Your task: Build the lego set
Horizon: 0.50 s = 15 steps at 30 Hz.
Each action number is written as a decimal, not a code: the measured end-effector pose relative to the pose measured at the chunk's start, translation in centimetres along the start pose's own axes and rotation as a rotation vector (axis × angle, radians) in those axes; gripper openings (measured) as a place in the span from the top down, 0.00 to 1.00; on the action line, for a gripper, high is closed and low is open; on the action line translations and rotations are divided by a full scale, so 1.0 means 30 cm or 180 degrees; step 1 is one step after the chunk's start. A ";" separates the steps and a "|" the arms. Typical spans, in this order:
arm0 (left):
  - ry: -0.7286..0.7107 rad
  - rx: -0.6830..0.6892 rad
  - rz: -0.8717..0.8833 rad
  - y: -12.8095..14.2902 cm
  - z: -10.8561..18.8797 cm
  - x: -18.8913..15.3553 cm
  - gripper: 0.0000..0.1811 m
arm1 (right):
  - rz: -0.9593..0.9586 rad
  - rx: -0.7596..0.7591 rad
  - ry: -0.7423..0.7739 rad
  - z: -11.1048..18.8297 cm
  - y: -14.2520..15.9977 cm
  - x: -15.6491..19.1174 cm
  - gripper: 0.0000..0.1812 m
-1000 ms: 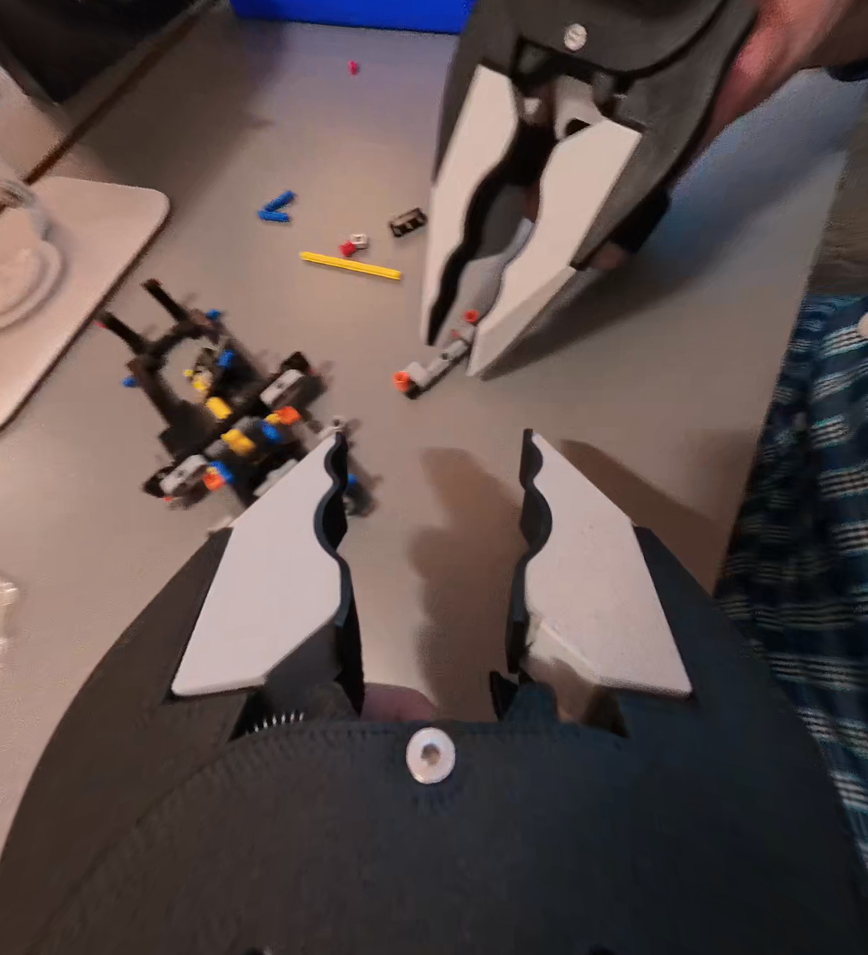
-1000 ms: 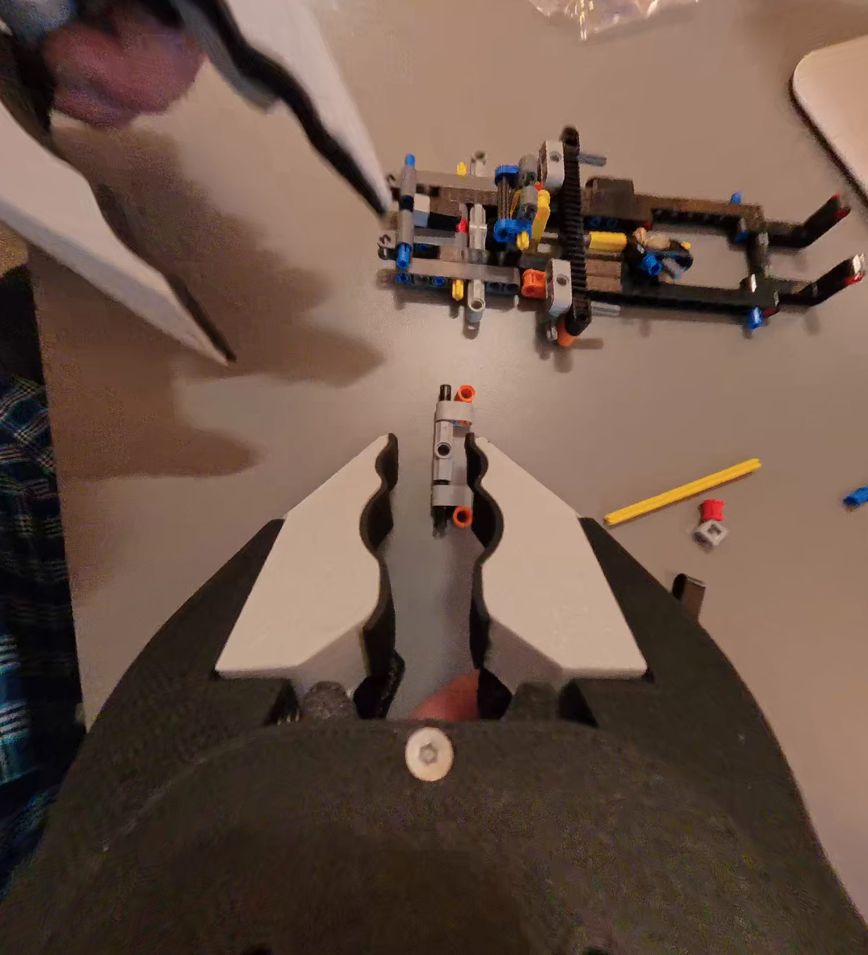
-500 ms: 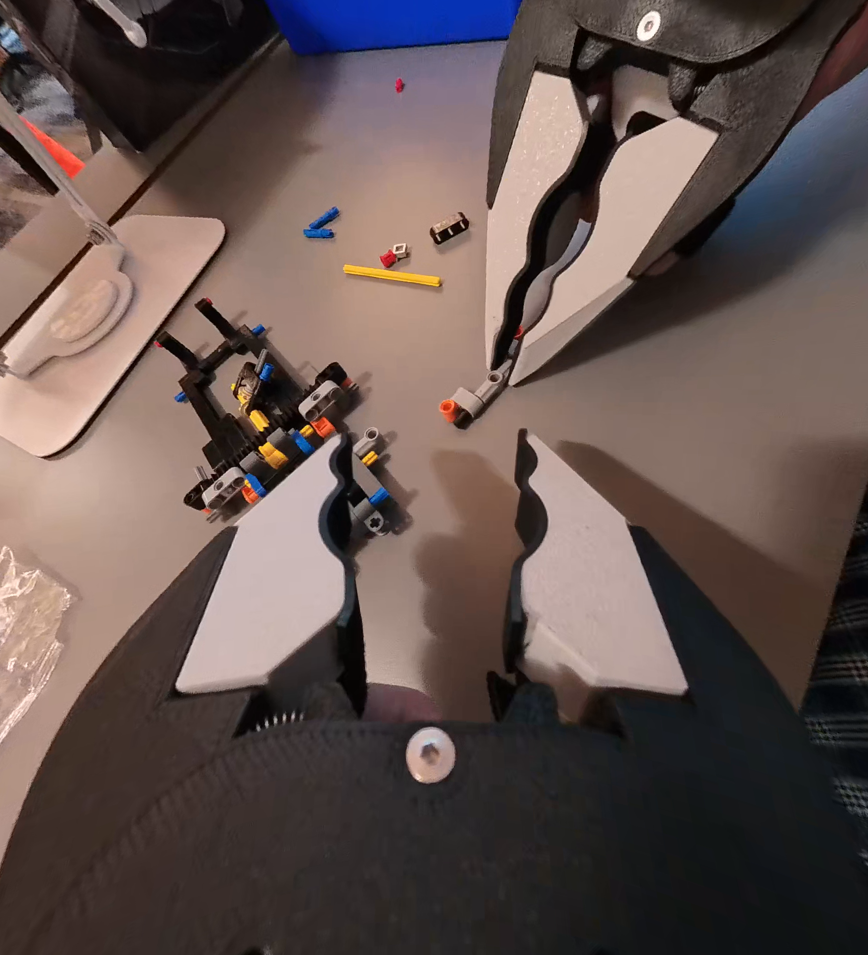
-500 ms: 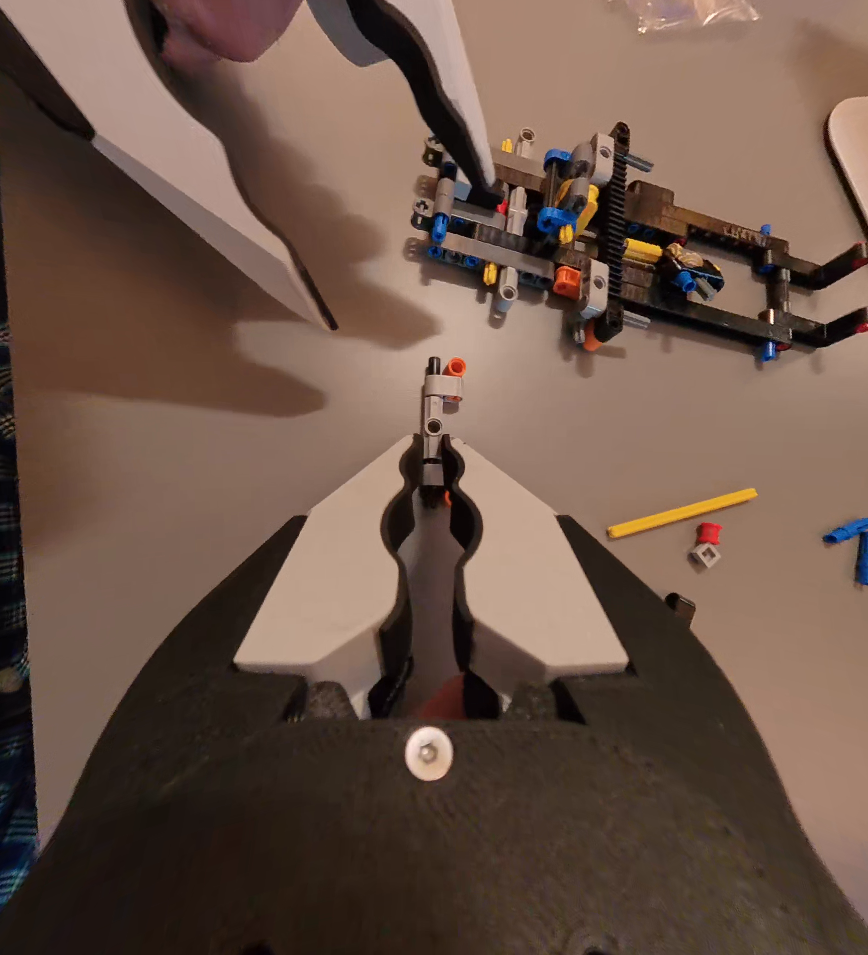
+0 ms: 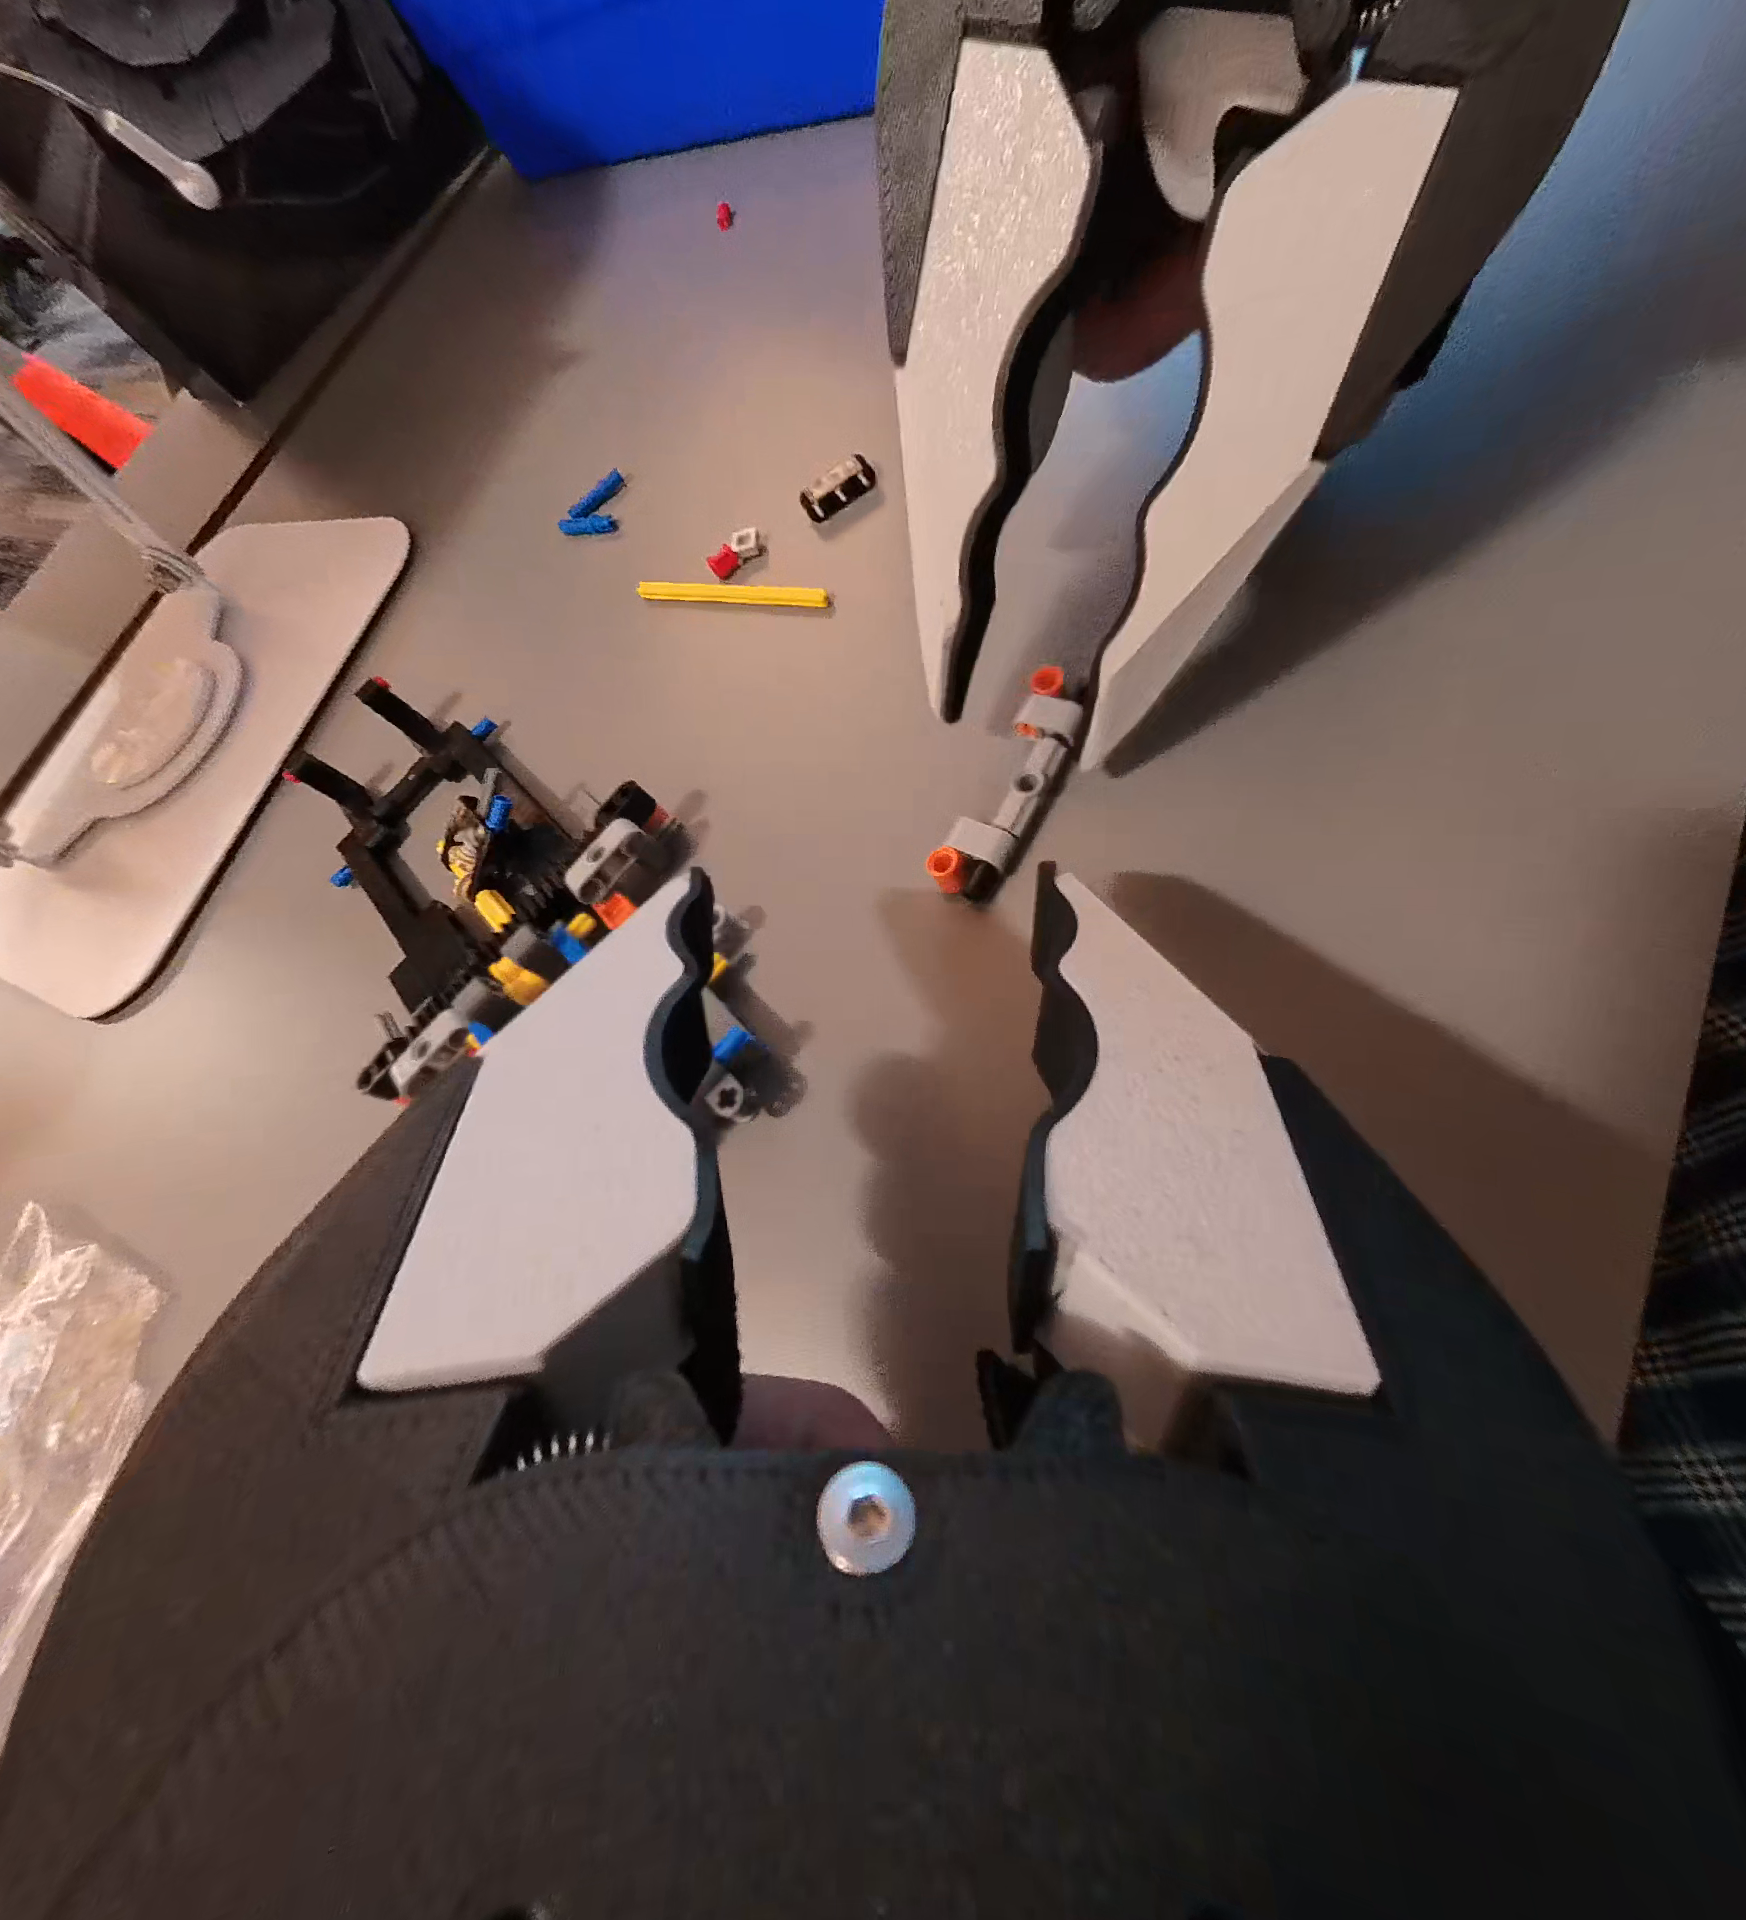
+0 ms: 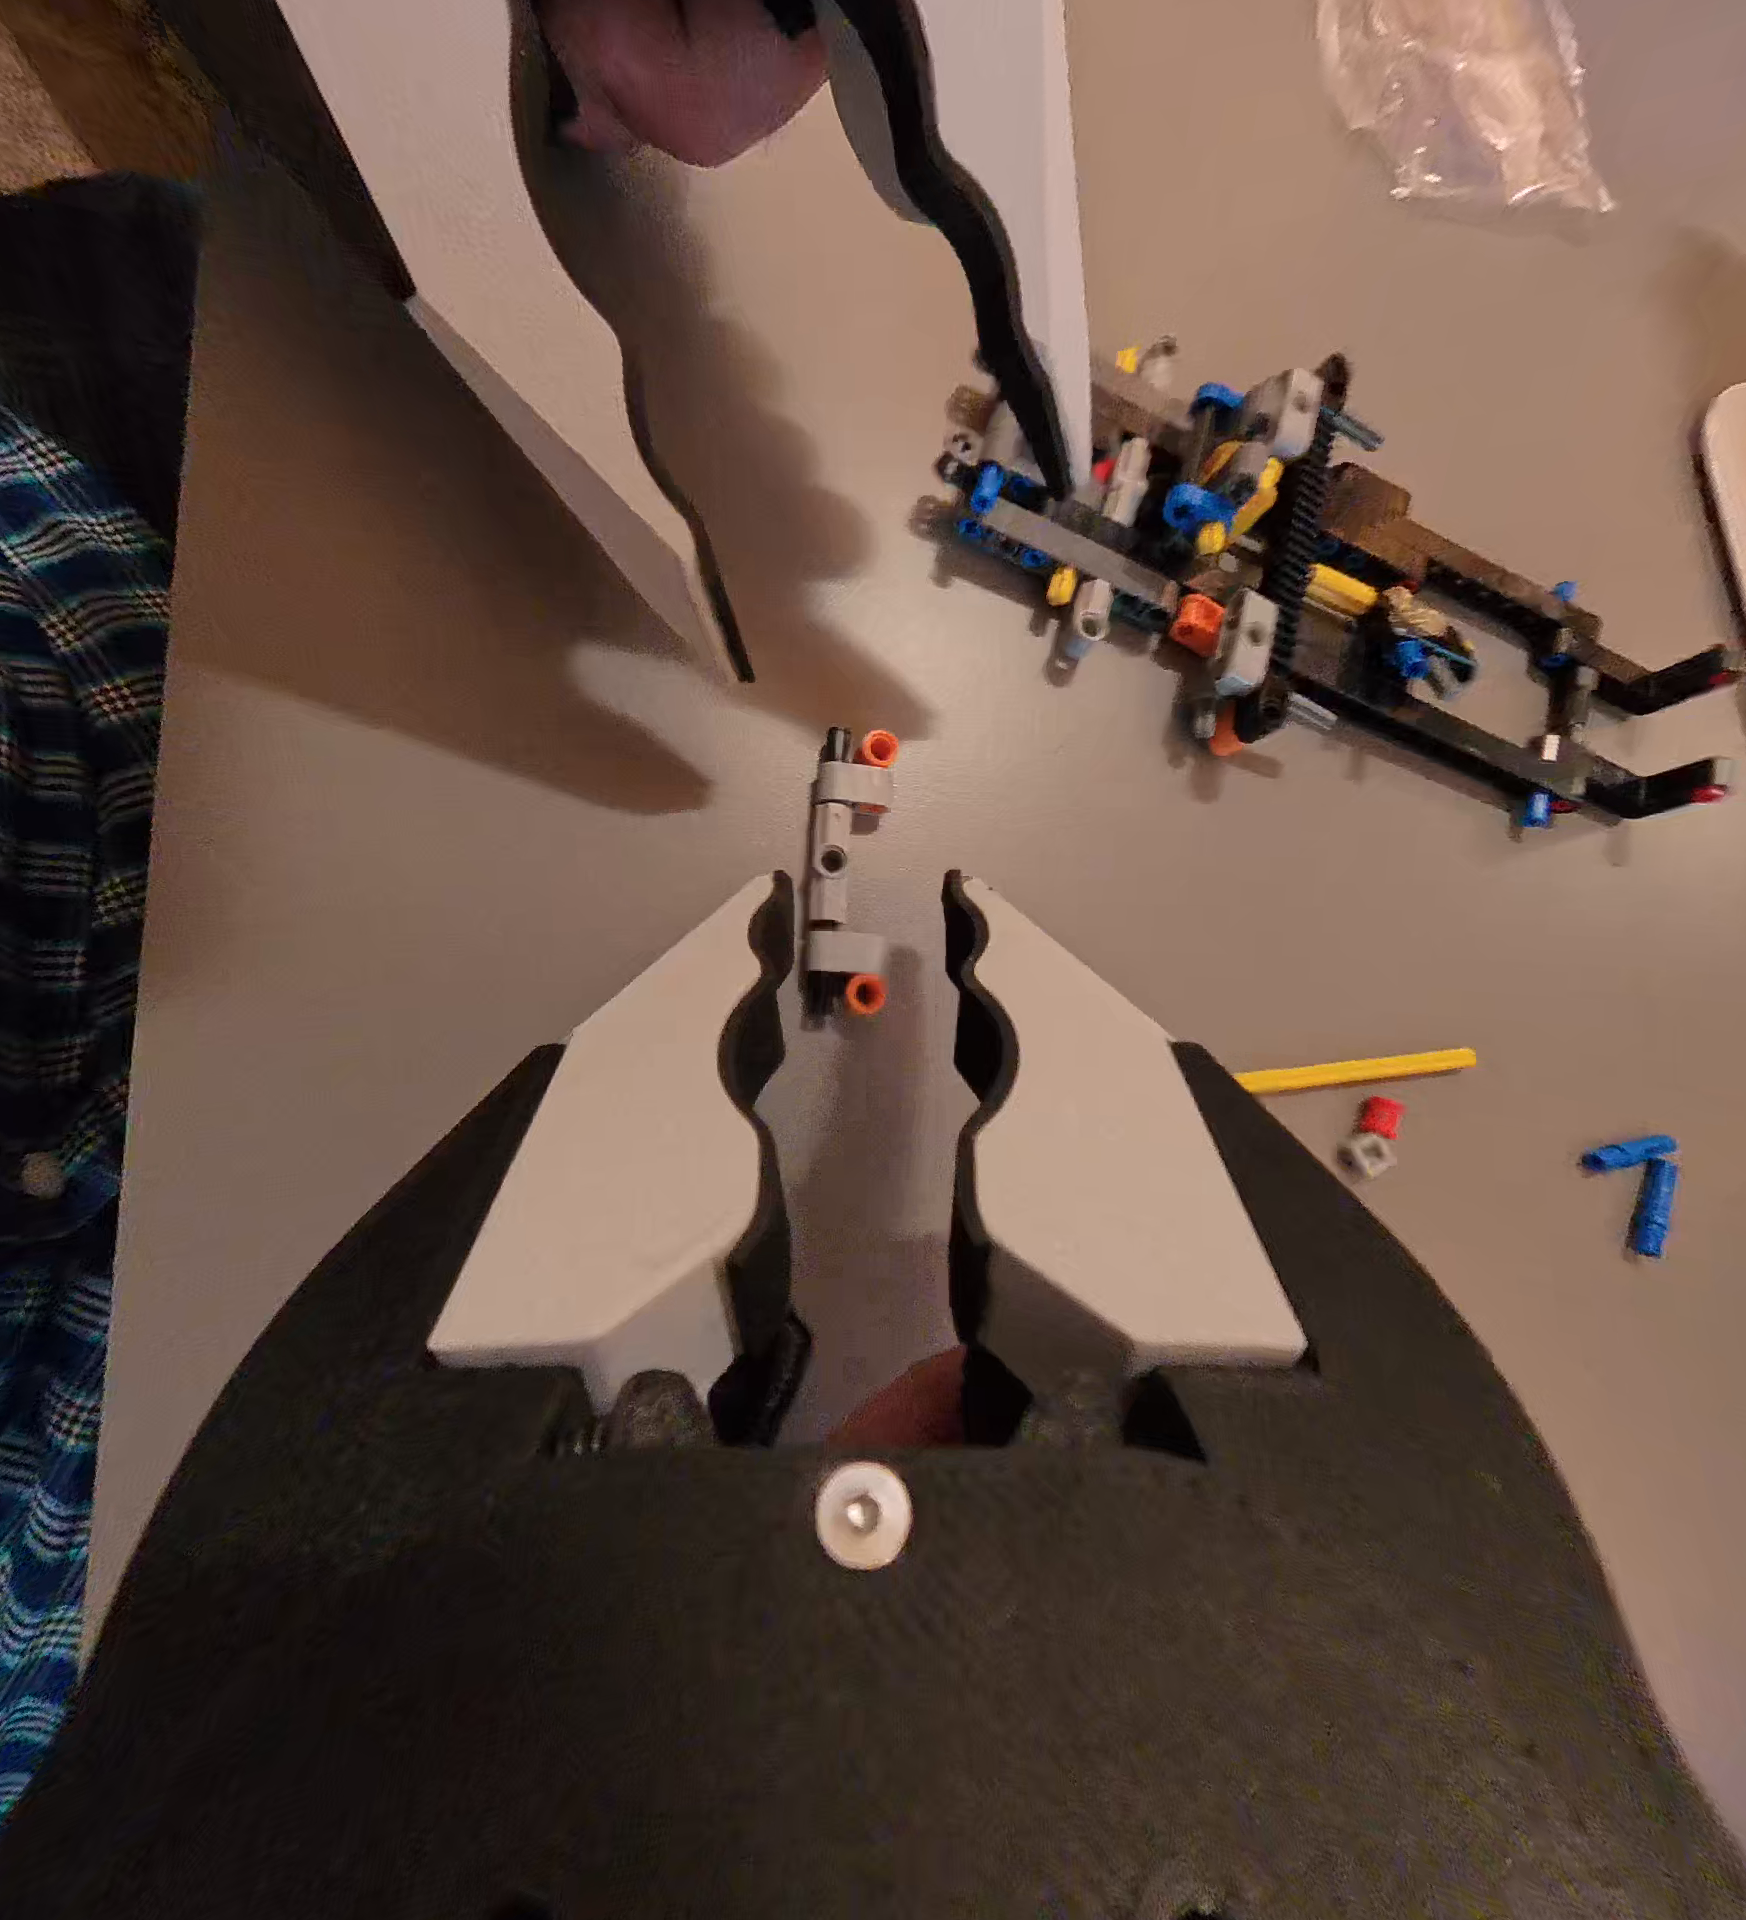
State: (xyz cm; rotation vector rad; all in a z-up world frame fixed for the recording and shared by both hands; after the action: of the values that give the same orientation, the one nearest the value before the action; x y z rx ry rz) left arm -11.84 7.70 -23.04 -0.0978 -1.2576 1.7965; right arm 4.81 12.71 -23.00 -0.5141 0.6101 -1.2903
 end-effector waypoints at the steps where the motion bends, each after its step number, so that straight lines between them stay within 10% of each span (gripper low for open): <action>1: -0.0031 -0.0014 0.0004 -0.004 0.004 0.011 0.67 | -0.0002 -0.0037 0.0050 0.019 -0.003 -0.011 0.85; 15: -0.1341 -0.0445 -0.0348 -0.273 -0.009 0.516 0.69 | -0.0395 -0.1049 0.2163 0.627 -0.052 -0.701 0.72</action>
State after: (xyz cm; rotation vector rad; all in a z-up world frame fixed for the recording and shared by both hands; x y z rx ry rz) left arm -15.60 19.33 -10.48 0.2805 -1.6501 1.6844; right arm 12.95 33.24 -5.38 -0.3752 1.3907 -1.4926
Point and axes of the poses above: each gripper's, where its closed fingertips meet, z back along the fingers, y out of its underside, x = y × z across the jaws, the point moved 10 cm from there along z, back along the fingers, and after that the axes turned 7 degrees about -y, right-handed, at the moved point
